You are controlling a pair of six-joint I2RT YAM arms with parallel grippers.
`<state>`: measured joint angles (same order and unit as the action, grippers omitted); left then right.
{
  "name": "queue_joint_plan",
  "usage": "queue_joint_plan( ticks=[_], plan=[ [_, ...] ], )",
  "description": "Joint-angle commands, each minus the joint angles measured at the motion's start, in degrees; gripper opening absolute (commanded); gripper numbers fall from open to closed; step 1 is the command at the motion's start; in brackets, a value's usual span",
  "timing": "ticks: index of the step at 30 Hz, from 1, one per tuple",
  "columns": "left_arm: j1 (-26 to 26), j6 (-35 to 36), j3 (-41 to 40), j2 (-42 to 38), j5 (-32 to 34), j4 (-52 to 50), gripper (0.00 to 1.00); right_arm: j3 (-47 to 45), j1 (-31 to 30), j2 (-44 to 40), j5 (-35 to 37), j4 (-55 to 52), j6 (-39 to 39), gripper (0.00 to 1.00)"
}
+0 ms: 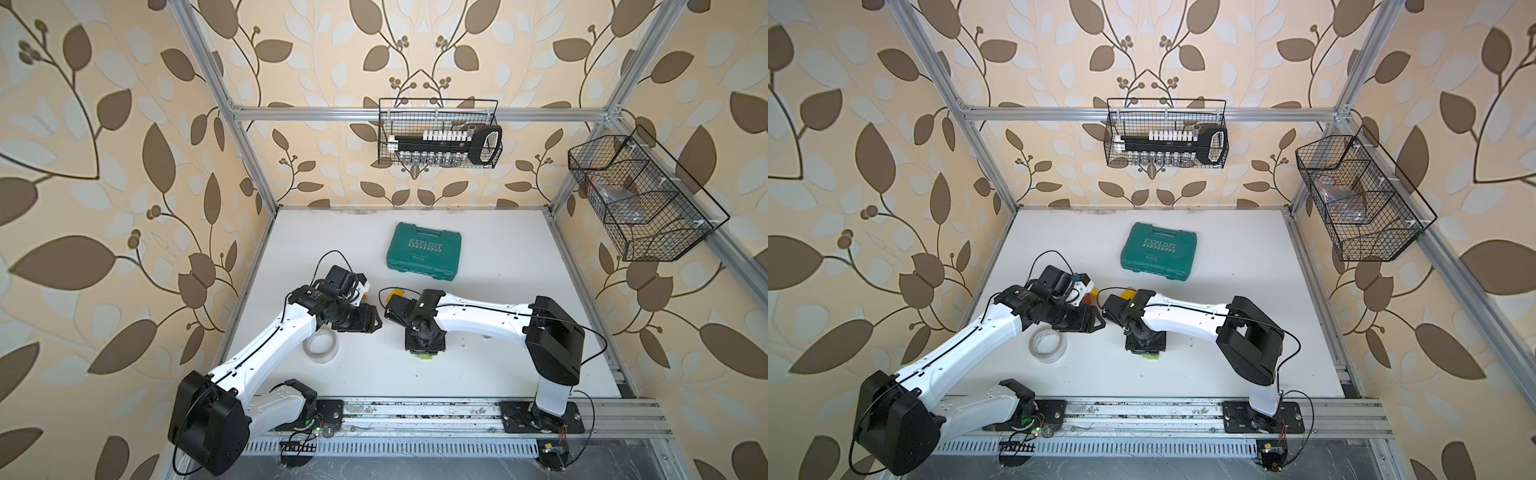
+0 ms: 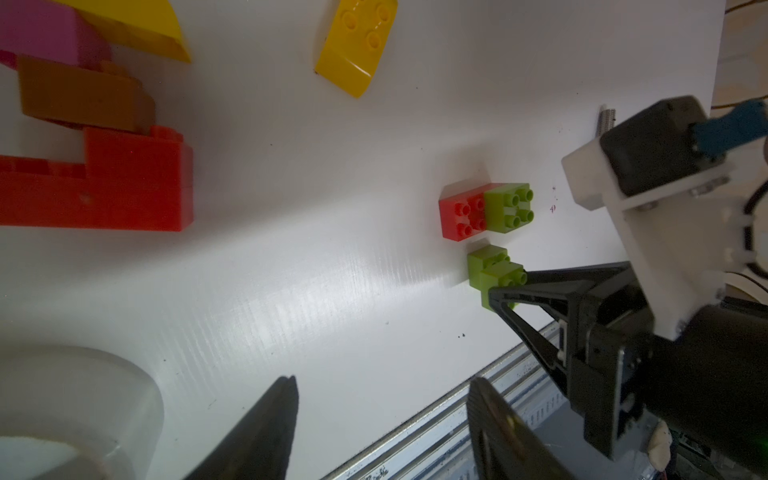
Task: Assemble the letter s with lego
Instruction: Assemble the lego brick with the lego brick.
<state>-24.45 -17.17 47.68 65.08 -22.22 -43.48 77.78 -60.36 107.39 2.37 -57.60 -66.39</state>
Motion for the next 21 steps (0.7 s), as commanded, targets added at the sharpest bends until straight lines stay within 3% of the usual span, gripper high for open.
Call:
queue_joint_plan(
  ticks=[1,21],
  plan=[
    [-0.4,-0.3,0.7,-1.2,0.2,-0.8,0.67,1.4,0.1,1.8,0.6,-0.5,0.3,0.16],
    [-0.4,-0.3,0.7,-1.1,0.3,-0.9,0.67,-1.0,-1.1,3.9,-0.5,1.2,0.2,0.15]
  ],
)
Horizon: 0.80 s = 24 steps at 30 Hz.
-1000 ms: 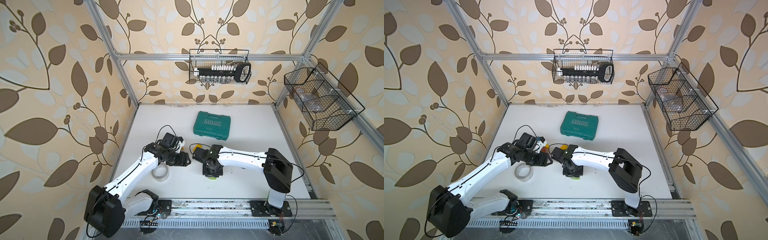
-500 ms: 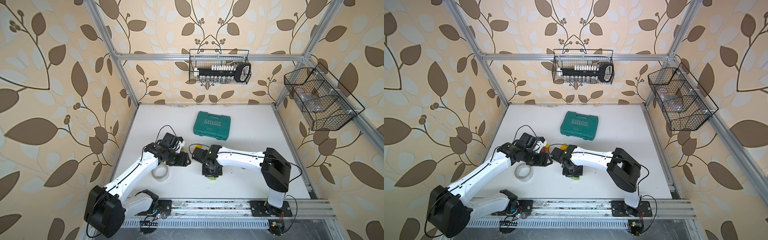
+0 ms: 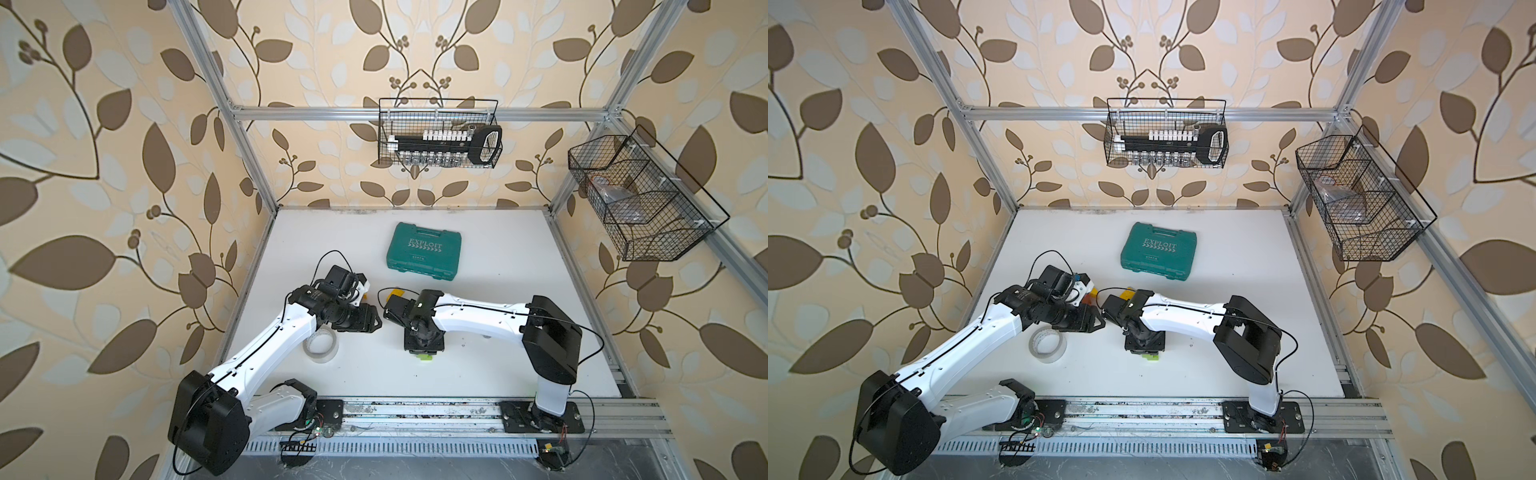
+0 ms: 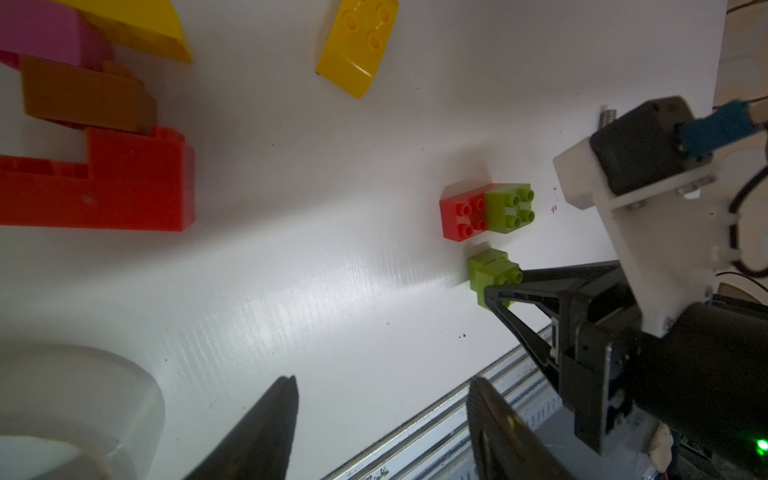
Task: Assemble the letter s with lego
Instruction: Assemble the lego brick with the lego brick.
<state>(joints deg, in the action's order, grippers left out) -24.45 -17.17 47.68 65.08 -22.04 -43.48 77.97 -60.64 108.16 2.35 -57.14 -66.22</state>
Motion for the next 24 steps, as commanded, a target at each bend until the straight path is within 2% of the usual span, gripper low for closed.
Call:
queue_joint_plan(
  ticks=[1,11,20,24],
  plan=[
    [-0.4,-0.3,0.8,-1.1,0.2,-0.9,0.67,-1.2,-0.9,3.5,-0.7,0.8,0.0,0.15],
    [-0.4,-0.3,0.7,-1.4,0.6,-1.0,0.67,-1.6,-1.8,6.8,-1.7,2.2,-0.4,0.15],
    [-0.4,-0.3,0.7,-1.5,0.7,-1.0,0.68,-2.3,-1.6,6.2,-1.4,2.2,0.4,0.16],
    [-0.4,-0.3,0.8,-1.5,0.8,-1.0,0.68,0.1,-1.5,4.9,0.1,0.6,2.1,0.30]
  ],
)
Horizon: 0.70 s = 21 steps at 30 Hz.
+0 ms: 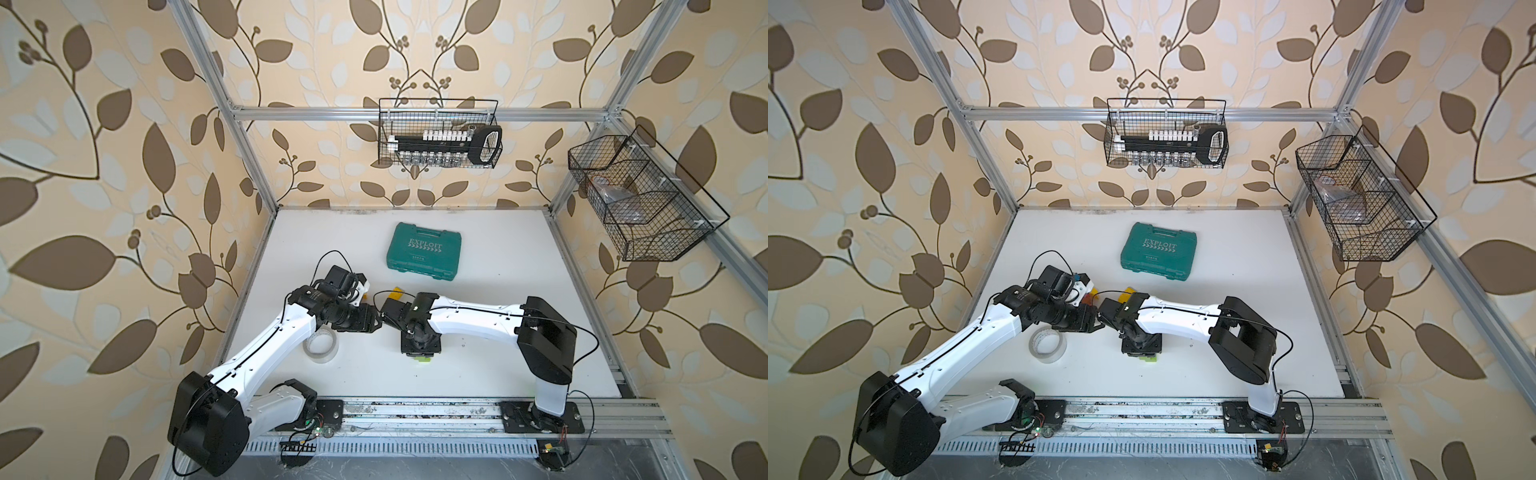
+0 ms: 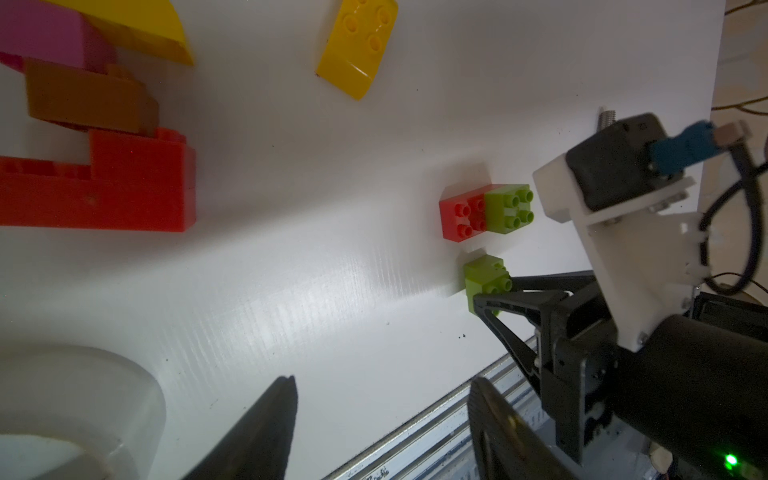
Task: Assemble the letter s with lego
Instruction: Assemble the lego brick with the lego brick.
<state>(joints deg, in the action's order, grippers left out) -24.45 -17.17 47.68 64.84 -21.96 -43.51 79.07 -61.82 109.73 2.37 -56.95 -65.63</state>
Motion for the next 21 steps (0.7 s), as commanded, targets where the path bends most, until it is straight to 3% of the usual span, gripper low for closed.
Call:
queue_joint_plan(
  ticks=[1,5,15,18,21],
  plan=[
    [-0.4,-0.4,0.8,-1.3,0.8,-1.0,0.69,-0.6,-0.4,3.0,0.3,0.2,1.8,0.36],
    [-0.4,-0.5,0.8,-1.4,0.9,-1.1,0.69,0.2,-0.2,1.6,0.4,0.2,2.6,0.49],
    [-0.4,-0.4,0.8,-1.6,1.1,-1.1,0.70,1.1,-0.3,-6.3,1.9,-0.3,8.0,0.61],
    [-0.4,-0.5,0.7,-1.7,1.3,-1.1,0.70,-0.6,-0.8,-13.9,7.6,-0.9,15.3,0.62],
    [-0.4,-0.5,0.8,-1.4,1.3,-1.0,0.70,-6.7,-1.5,-24.5,18.9,1.5,24.0,0.59]
  ],
)
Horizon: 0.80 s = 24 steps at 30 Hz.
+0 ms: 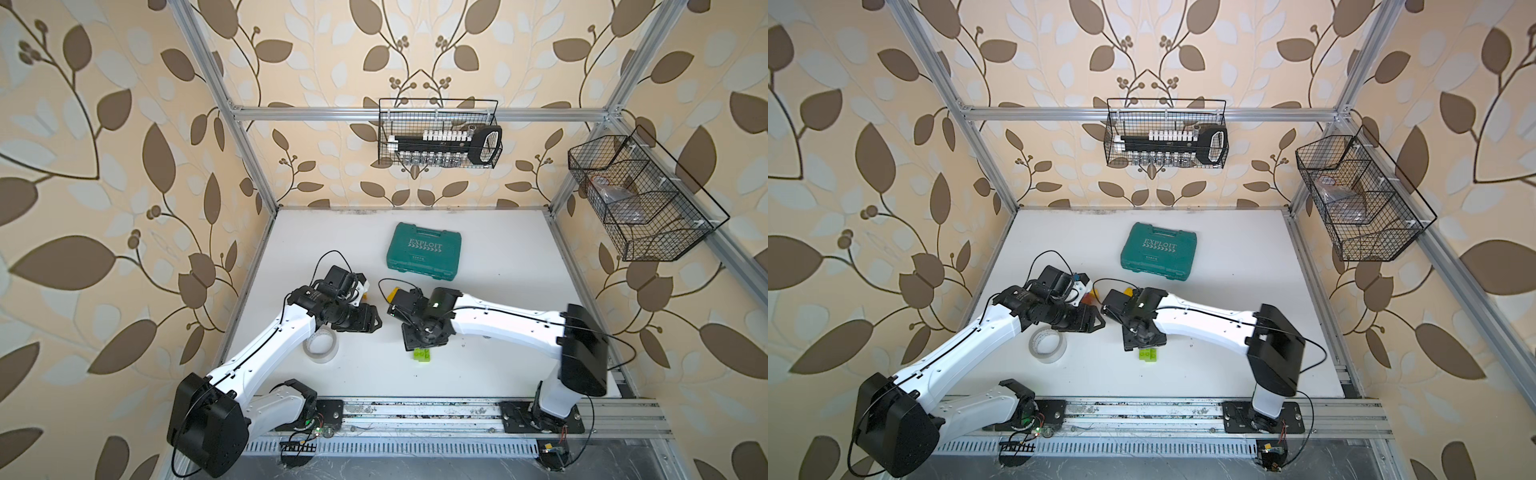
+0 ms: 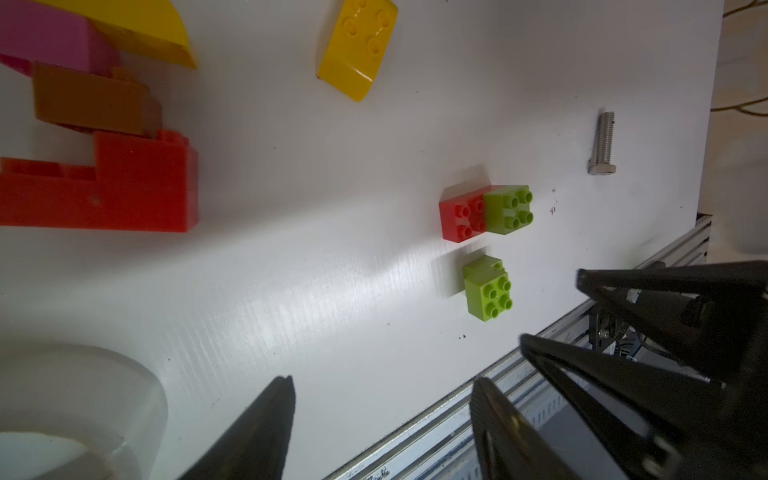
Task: Assemble the letter s with lego
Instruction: Assemble the lego brick with the lego brick, then pick up the lego brick from the center of the board.
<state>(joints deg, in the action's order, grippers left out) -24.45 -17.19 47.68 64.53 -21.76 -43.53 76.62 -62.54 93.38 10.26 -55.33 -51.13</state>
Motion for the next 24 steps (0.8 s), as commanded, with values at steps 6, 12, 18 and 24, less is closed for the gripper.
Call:
queue_joint_plan(
  ticks=[6,12,18,24],
  plan=[
    [-0.4,-0.5,0.8,0.5,0.8,-1.0,0.70,-21.7,0.3,-25.1,24.1,20.6,39.5,0.24],
    [-0.4,-0.5,0.7,1.7,1.0,-1.0,0.69,-22.5,2.5,-24.9,14.0,22.4,67.4,0.17],
    [-0.3,-0.6,0.8,2.6,1.5,-1.2,0.69,-24.3,5.2,-20.3,-6.7,16.2,78.8,0.66],
    [-0.3,-0.6,0.8,3.3,1.5,-1.1,0.69,-29.9,6.5,-20.3,-12.7,21.5,81.5,0.77]
  ],
)
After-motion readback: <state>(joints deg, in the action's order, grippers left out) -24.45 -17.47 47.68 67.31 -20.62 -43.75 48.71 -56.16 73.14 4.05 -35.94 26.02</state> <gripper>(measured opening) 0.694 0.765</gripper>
